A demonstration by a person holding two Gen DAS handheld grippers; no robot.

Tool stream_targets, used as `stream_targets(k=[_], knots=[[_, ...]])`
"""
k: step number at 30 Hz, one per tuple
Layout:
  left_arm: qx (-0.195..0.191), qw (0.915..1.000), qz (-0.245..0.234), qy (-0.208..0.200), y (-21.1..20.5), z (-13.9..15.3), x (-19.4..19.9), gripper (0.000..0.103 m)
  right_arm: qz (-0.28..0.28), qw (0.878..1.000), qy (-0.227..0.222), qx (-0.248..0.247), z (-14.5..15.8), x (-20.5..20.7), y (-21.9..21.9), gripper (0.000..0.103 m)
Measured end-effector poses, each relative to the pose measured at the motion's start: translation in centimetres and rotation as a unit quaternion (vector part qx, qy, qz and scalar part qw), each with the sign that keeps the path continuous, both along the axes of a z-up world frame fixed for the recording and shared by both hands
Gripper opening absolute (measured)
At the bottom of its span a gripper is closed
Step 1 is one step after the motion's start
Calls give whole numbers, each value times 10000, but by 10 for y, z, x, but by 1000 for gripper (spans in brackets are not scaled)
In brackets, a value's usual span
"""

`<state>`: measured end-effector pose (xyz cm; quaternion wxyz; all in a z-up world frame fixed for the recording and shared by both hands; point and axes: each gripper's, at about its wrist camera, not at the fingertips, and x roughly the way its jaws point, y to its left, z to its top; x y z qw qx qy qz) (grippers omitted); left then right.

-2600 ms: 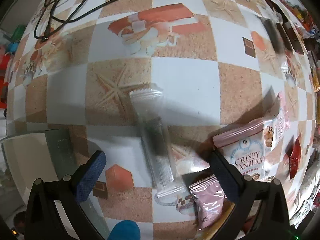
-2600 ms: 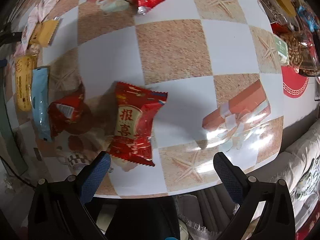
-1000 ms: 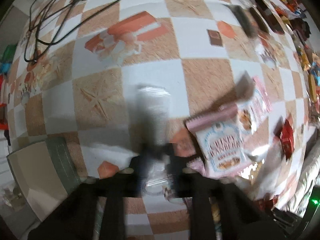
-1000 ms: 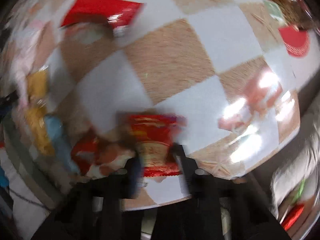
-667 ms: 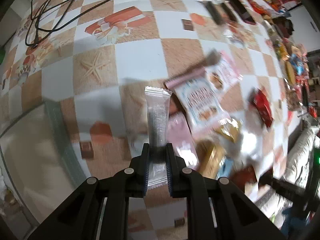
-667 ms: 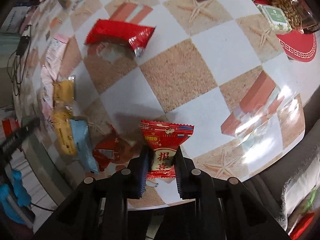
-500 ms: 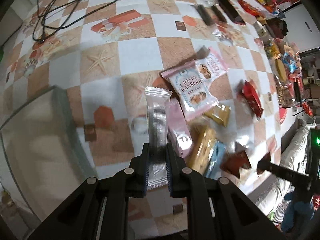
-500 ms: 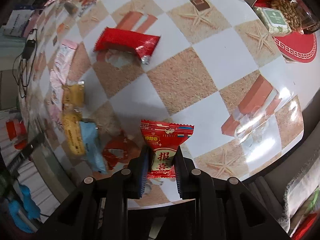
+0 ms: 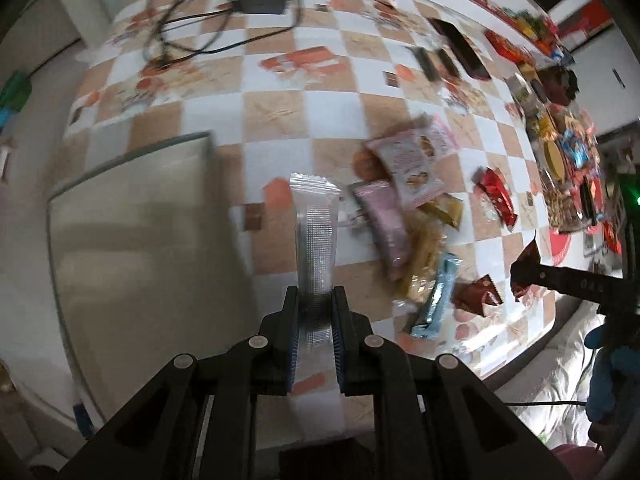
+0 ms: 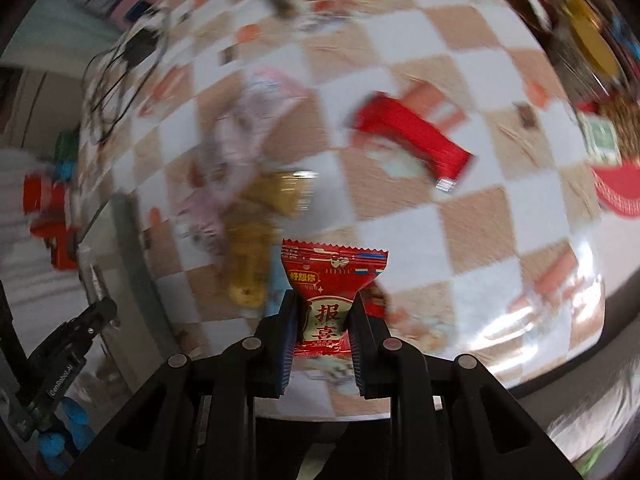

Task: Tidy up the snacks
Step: 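Carry both snacks over the glass tray and open both tools to drop them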

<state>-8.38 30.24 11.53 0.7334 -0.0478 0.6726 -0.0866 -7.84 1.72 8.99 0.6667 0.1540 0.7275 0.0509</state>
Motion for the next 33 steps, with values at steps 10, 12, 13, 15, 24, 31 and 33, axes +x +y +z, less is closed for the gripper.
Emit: stream_targets(k=[10, 12, 13, 15, 24, 31, 33], knots=[[135, 9961, 866, -110, 78, 4, -30, 16, 1428, 9895, -218, -73, 6, 9, 113, 25], [159, 9948, 999, -105, 90, 2, -40, 16, 1711, 9849, -247, -57, 7, 5, 135, 25], [169, 9943, 1053, -97, 95, 1, -44, 16, 1841, 9826, -257, -49, 7, 3, 145, 25], [161, 9927, 1196, -46, 107, -3, -52, 16, 2115, 9770, -277, -43, 8, -2, 165, 25], [179, 9895, 1432, 111, 132, -17, -78, 16, 3104, 9502, -224, 179, 3, -19, 247, 25], [159, 9872, 1544, 369, 143, -36, -92, 16, 3864, 9220, -104, 245, -10, -41, 304, 25], [171, 9869, 1547, 418, 146, -40, -94, 16, 3987, 9167, -32, 262, -16, -44, 313, 25]])
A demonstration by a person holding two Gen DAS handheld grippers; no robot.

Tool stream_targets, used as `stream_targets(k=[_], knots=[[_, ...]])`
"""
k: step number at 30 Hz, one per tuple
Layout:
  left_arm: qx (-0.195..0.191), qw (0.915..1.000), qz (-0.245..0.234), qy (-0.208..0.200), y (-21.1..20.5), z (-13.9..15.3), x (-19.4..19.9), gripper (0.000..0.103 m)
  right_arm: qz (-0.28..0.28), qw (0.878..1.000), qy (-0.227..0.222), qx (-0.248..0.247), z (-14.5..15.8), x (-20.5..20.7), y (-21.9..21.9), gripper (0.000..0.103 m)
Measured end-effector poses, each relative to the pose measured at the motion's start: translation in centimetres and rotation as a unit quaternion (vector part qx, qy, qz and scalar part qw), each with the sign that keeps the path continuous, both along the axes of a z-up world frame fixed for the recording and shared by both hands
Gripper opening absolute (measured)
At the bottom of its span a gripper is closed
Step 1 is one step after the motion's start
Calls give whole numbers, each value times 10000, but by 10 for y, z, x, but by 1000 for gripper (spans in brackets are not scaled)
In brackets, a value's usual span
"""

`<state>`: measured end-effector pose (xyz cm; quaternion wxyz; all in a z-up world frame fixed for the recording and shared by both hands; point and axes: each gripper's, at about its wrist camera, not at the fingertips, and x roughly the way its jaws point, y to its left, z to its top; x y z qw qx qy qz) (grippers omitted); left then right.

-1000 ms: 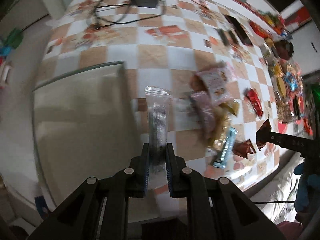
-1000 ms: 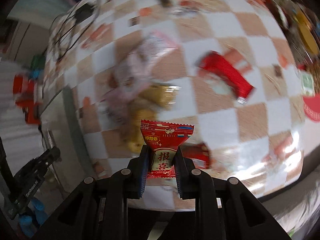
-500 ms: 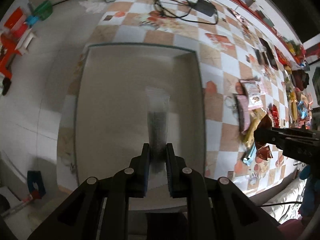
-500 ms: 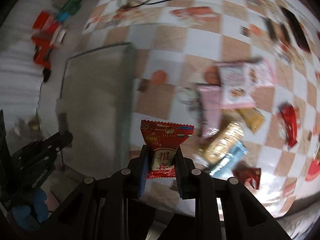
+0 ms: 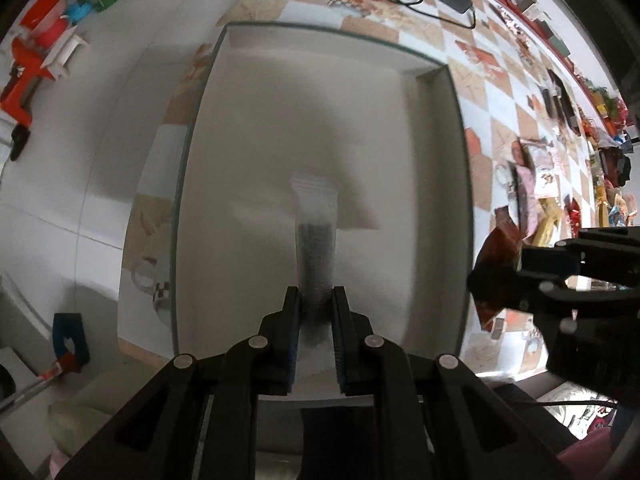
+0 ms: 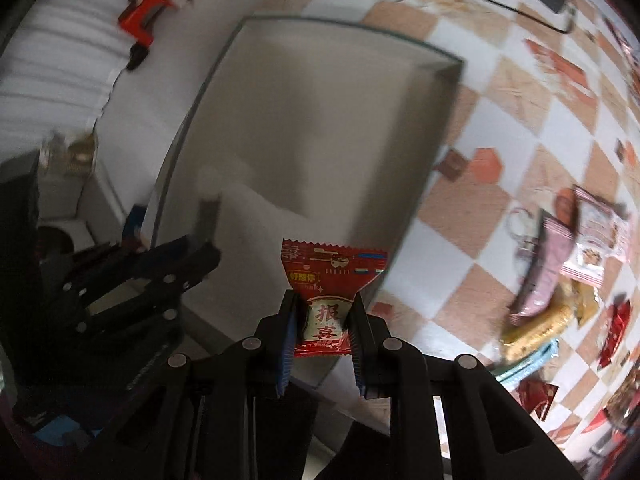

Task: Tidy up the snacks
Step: 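Carry both snacks over the glass tray and open both tools to drop them, then move both open tools back over the snack pile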

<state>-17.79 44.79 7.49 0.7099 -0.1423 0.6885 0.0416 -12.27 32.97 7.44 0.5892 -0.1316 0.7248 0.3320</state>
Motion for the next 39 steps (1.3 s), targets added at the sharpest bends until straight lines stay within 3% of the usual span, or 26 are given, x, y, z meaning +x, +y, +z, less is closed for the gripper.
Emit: stream_targets(k=[15, 18, 20, 21, 22, 24, 26, 32, 37, 39], knots=[[-111, 9999, -47, 115, 1, -12, -5, 19, 293, 9992, 256, -109, -24, -15, 23, 26], [-68, 9999, -66, 64, 1, -9, -4, 36, 308, 9991, 278, -130, -26, -15, 21, 26], [17, 10000, -67, 25, 1, -6, -4, 57, 320, 9990, 269, -154, -27, -17, 20, 26], [71, 10000, -63, 9, 1, -5, -4, 58, 309, 9990, 258, -168, -27, -17, 20, 27], [106, 9999, -66, 4, 1, -5, -5, 59, 289, 9991, 244, -181, -27, -18, 20, 30], [54, 10000, -3, -12, 4, -5, -5, 60, 195, 9993, 198, -237, -27, -18, 18, 47], [66, 10000, 69, 28, 7, -6, -6, 68, 67, 9995, 181, -247, -27, -17, 14, 60], [128, 9999, 72, 5, 9, -1, -3, 73, -229, 9993, 141, -272, -27, -12, 0, 82], [126, 9999, -86, -59, 0, 4, 7, 75, -537, 9980, 183, -286, -27, -2, -20, 83], [196, 9996, -178, -59, -5, 6, 11, 75, -711, 9967, 160, -371, -29, 1, -26, 103]])
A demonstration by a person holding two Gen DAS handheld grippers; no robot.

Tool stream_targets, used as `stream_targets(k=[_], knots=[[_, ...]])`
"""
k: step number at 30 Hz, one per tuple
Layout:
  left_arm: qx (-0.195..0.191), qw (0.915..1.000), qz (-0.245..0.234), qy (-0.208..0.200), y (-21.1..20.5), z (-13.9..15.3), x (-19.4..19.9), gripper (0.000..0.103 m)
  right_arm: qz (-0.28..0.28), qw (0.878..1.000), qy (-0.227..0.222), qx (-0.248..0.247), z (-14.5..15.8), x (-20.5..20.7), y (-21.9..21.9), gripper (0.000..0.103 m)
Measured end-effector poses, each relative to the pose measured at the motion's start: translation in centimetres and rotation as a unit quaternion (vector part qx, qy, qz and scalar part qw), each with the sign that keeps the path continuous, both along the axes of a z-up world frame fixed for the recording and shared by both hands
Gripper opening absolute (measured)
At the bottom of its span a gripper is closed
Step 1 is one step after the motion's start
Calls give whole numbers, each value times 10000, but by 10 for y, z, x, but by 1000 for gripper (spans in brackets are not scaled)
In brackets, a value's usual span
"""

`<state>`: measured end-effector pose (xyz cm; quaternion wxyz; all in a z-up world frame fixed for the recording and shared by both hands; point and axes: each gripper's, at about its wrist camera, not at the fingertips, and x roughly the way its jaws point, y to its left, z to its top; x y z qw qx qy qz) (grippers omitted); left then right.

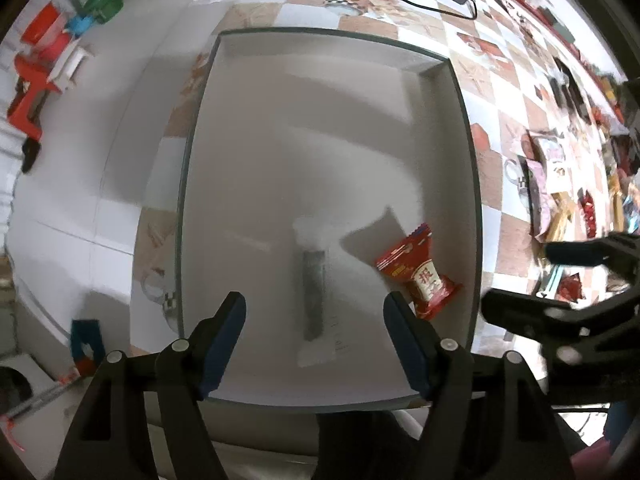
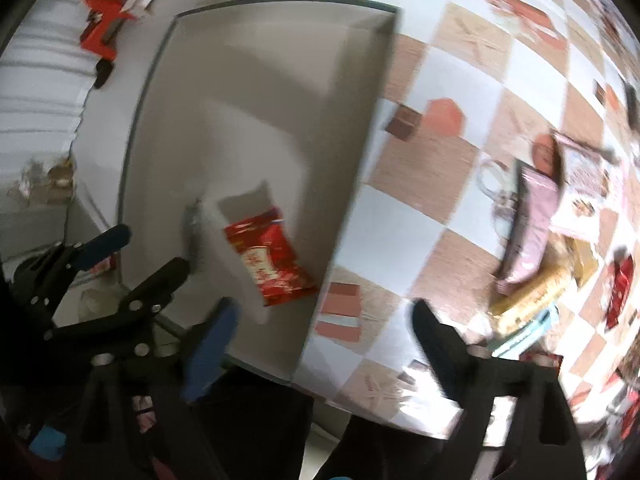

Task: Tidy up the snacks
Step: 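Move both open tools back over the snack pile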

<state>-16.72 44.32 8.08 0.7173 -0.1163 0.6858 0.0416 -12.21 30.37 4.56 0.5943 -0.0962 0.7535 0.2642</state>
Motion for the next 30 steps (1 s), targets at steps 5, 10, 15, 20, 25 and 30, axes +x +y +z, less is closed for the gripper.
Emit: stream_targets(k=[5, 10, 15, 20, 25, 30], knots=[[-33, 9997, -235, -29, -16, 2, 12, 75, -493, 9988, 68, 25, 0, 14, -28, 103], [-13, 9983, -583, -61, -35, 6, 23, 75, -829, 9965, 127, 28, -3, 18, -54, 103], [-23, 9956, -937, -47, -56, 6, 34, 75, -1241, 9920, 232, -2, -8, 20, -85, 103], [-13, 9918, -1276, -29, -83, 6, 44, 75, -1651, 9857, 345, -38, -14, 24, -125, 103], [-41, 9871, -1599, -58, -106, 10, 53, 75, -2098, 9768, 429, -99, -17, 25, -167, 103], [-45, 9813, -1923, -73, -136, 12, 68, 76, -2582, 9644, 530, -216, -22, 20, -208, 103]])
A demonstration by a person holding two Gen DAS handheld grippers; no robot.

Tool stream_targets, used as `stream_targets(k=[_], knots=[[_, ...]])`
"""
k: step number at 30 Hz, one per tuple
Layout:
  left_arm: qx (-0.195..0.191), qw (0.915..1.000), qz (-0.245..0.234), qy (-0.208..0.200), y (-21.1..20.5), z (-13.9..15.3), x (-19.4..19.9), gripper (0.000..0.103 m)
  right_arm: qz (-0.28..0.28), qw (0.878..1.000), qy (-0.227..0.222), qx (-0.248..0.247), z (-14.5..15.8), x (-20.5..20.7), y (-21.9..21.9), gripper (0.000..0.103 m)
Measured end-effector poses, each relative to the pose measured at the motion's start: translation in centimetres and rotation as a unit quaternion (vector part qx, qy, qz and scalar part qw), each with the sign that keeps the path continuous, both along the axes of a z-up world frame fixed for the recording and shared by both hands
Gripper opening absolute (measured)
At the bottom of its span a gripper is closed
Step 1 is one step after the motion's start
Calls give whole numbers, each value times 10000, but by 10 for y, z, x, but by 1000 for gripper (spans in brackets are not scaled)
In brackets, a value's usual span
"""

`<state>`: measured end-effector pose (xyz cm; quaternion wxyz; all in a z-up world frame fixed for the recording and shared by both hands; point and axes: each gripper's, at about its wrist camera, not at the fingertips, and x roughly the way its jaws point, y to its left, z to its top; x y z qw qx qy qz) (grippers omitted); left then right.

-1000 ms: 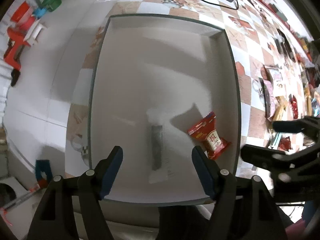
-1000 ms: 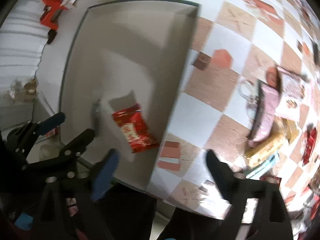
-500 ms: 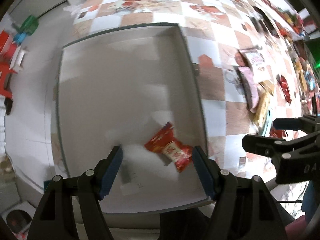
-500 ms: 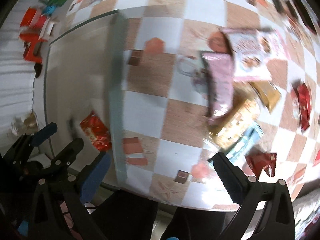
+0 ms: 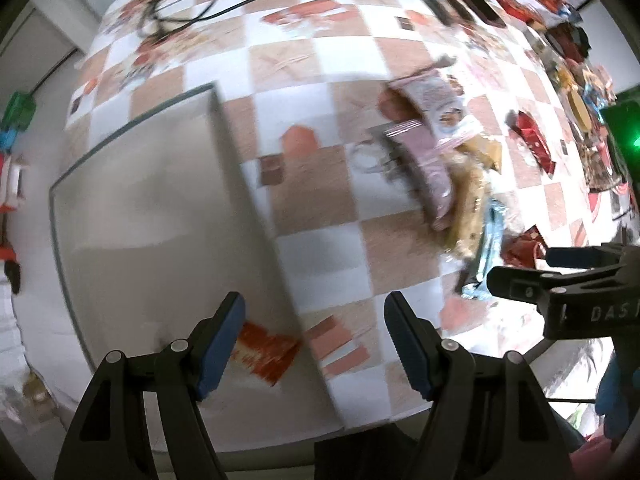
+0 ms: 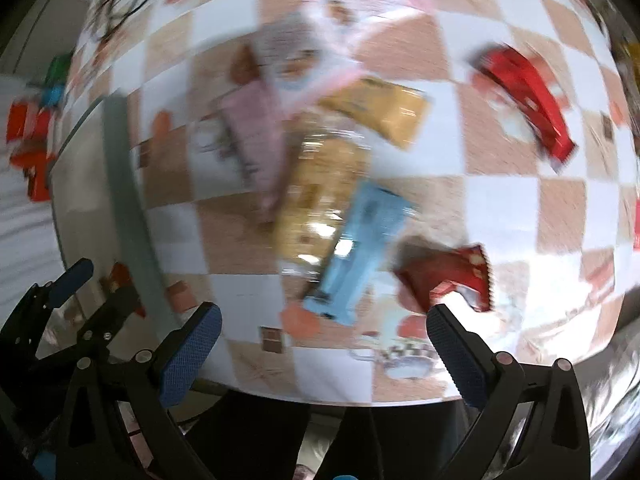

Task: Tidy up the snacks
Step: 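Move both open tools back over the snack pile, then grasp the pink packet with the left tool while the right grasps the red bar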

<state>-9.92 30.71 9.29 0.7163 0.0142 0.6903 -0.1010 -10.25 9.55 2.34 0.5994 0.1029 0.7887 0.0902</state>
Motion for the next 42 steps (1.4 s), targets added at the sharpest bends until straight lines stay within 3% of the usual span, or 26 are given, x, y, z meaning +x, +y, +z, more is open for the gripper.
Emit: stream_targets(k=[7, 14, 20, 26, 32, 42], knots=[[-95, 9998, -81, 148, -31, -11, 24, 76, -562, 9982, 181, -113, -11, -12, -58, 103], [-361, 9969, 427, 549, -49, -36, 63, 76, -839, 9958, 311, -198, -17, -22, -96, 103], [-280, 9949, 575, 783, -66, -63, 82, 76, -825, 9958, 273, -290, -16, -20, -128, 103], [-170, 9941, 664, 840, -73, -76, 91, 78, -494, 9967, 34, -641, -14, 20, -160, 103], [22, 9945, 734, 753, -82, -77, 100, 78, 320, 9923, -500, -1086, -10, 79, -160, 103], [145, 9923, 957, 779, -73, -84, 96, 81, 991, 9867, -693, -1087, -28, 148, -159, 103]])
